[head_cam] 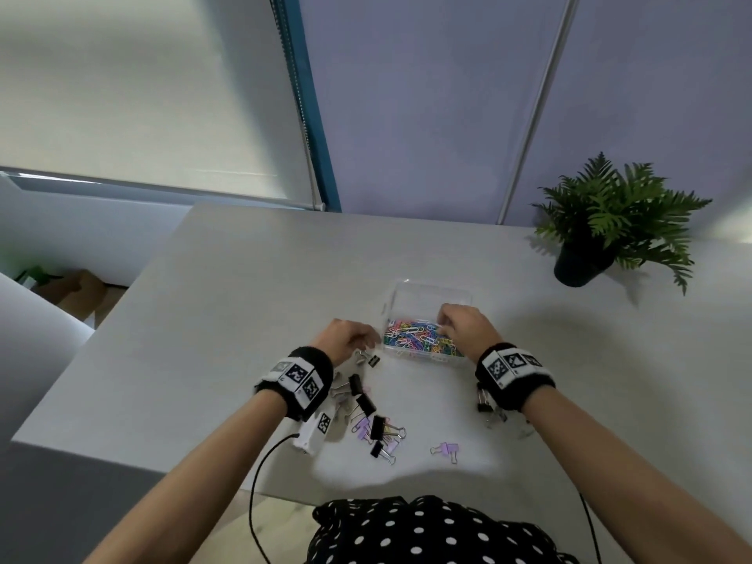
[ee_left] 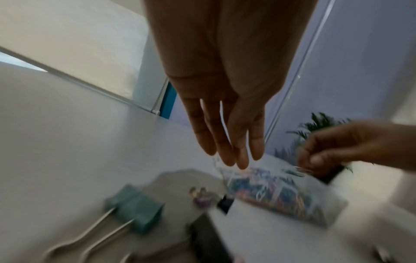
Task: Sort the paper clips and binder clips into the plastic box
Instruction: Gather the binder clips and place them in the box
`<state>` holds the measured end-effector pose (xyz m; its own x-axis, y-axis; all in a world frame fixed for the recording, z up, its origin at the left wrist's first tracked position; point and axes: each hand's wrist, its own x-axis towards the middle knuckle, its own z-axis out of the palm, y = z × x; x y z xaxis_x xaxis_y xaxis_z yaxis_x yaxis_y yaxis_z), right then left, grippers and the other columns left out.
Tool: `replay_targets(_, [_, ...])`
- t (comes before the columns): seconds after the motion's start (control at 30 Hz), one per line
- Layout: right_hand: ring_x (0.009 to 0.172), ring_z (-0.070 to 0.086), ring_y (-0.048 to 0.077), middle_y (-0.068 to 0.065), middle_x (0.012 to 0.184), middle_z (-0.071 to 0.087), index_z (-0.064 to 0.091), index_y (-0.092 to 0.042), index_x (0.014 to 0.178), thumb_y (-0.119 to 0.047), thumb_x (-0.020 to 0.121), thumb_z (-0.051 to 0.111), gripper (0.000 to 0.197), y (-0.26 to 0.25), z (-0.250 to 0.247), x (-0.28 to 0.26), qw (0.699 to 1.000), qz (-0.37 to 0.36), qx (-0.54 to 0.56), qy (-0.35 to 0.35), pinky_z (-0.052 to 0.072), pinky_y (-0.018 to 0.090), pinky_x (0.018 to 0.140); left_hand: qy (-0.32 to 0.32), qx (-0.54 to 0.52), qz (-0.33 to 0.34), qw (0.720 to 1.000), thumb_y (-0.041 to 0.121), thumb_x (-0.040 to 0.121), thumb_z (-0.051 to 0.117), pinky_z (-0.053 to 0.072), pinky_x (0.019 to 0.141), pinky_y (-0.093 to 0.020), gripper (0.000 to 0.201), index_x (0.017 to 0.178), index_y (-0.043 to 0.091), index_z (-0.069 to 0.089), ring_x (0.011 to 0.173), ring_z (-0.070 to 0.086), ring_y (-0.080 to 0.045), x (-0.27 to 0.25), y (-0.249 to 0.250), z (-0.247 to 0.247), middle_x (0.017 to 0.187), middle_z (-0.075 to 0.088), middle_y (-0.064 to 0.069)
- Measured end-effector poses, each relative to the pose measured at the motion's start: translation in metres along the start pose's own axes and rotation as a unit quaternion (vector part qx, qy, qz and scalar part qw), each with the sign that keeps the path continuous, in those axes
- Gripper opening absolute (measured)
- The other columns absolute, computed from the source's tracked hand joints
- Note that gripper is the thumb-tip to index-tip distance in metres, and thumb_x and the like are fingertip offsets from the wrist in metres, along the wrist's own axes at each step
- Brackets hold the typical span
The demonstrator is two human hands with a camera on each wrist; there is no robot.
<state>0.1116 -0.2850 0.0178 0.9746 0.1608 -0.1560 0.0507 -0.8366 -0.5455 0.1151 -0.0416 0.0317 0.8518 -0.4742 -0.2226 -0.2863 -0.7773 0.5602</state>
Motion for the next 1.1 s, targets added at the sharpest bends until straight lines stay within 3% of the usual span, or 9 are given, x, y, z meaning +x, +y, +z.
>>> replay_targets(0.07, [0.090,0.052,0.025,0.011,0.091,0.060,0.057,-0.003,0.092,-0.010,0.088,0.052,0.010,-0.012,0.007,-0.005,0.994,-0.060,-0.085,0.037,0.043,0.031,0.074,-0.042,0.047,0.020,0.998,-0.002,0.088,0.049,0.045,0.098,-0.029,0.032,0.109,0.013,0.067,0.103,0.062,-0.019,-0.014,-0.008,0.012,0.112,0.068,-0.006])
replay_targets(0.13, [0.082,0.055,0.025,0.011,0.084,0.062,0.060,-0.005,0.085,-0.003,0.083,0.049,0.011,-0.030,0.018,-0.021,0.971,-0.200,-0.101,0.080,0.049,0.031,0.067,-0.086,0.115,0.043,0.989,0.003,0.085,0.054,0.044,0.098,-0.033,0.037,0.117,0.021,0.062,0.113,0.053,-0.020,-0.027,-0.018,0.024,0.124,0.059,-0.002])
replay_targets(0.23, [0.094,0.055,0.022,0.006,0.106,0.058,0.057,-0.011,0.107,-0.007,0.088,0.052,0.020,-0.057,0.051,-0.054,0.941,-0.293,-0.118,-0.123,0.049,0.031,0.077,-0.110,0.211,0.081,0.968,0.015,0.087,0.056,0.047,0.092,-0.037,0.036,0.121,0.024,0.056,0.118,0.043,-0.023,-0.039,-0.025,0.040,0.129,0.047,-0.005])
replay_targets(0.3, [0.102,0.050,0.024,0.005,0.115,0.052,0.051,-0.019,0.118,-0.019,0.086,0.058,0.032,-0.064,0.069,-0.069,0.909,-0.316,-0.186,-0.198,0.048,0.037,0.077,-0.109,0.252,0.075,0.959,0.020,0.089,0.052,0.045,0.093,-0.038,0.032,0.120,0.020,0.055,0.120,0.040,-0.024,-0.039,-0.027,0.045,0.131,0.043,-0.006])
replay_targets(0.57, [0.098,0.046,0.026,0.011,0.107,0.051,0.054,-0.008,0.100,-0.020,0.085,0.056,0.020,-0.048,0.081,-0.075,0.947,-0.278,-0.088,-0.132,0.043,0.036,0.081,-0.031,0.222,0.117,0.968,0.015,0.076,0.060,0.052,0.081,-0.034,0.015,0.090,0.017,0.064,0.098,0.057,-0.026,-0.040,-0.039,0.049,0.105,0.062,-0.004])
replay_targets(0.73, [0.096,0.045,0.022,0.011,0.106,0.050,0.054,-0.004,0.097,-0.010,0.083,0.055,0.016,-0.015,0.066,-0.068,0.981,-0.179,-0.054,-0.054,0.045,0.028,0.079,0.045,0.156,0.073,0.984,0.012,0.073,0.068,0.052,0.076,-0.036,0.023,0.095,0.016,0.062,0.091,0.056,-0.025,-0.045,-0.047,0.041,0.102,0.063,-0.004])
replay_targets(0.9, [0.085,0.056,0.025,0.009,0.090,0.060,0.060,-0.009,0.086,-0.003,0.065,0.072,0.026,-0.002,0.071,-0.068,0.968,-0.201,-0.144,-0.036,0.054,0.035,0.071,0.003,0.190,0.153,0.970,0.016,0.076,0.068,0.056,0.073,-0.038,0.027,0.102,0.019,0.063,0.091,0.059,-0.025,-0.051,-0.031,0.059,0.103,0.063,-0.005])
replay_targets(1.0, [0.099,0.053,0.025,0.009,0.106,0.061,0.061,-0.013,0.103,-0.005,0.079,0.063,0.025,-0.026,0.074,-0.072,0.944,-0.278,-0.156,-0.087,0.047,0.037,0.087,-0.037,0.236,0.136,0.961,0.020,0.084,0.060,0.048,0.089,-0.039,0.030,0.114,0.019,0.058,0.106,0.053,-0.024,-0.051,-0.017,0.071,0.115,0.057,-0.007])
replay_targets(1.1, [0.103,0.047,0.026,0.010,0.113,0.057,0.060,-0.012,0.110,-0.009,0.084,0.060,0.026,-0.044,0.075,-0.069,0.919,-0.321,-0.170,-0.151,0.040,0.037,0.085,-0.035,0.259,0.112,0.959,0.022,0.091,0.049,0.043,0.094,-0.038,0.026,0.114,0.012,0.055,0.110,0.049,-0.026,-0.049,-0.013,0.071,0.119,0.054,-0.009])
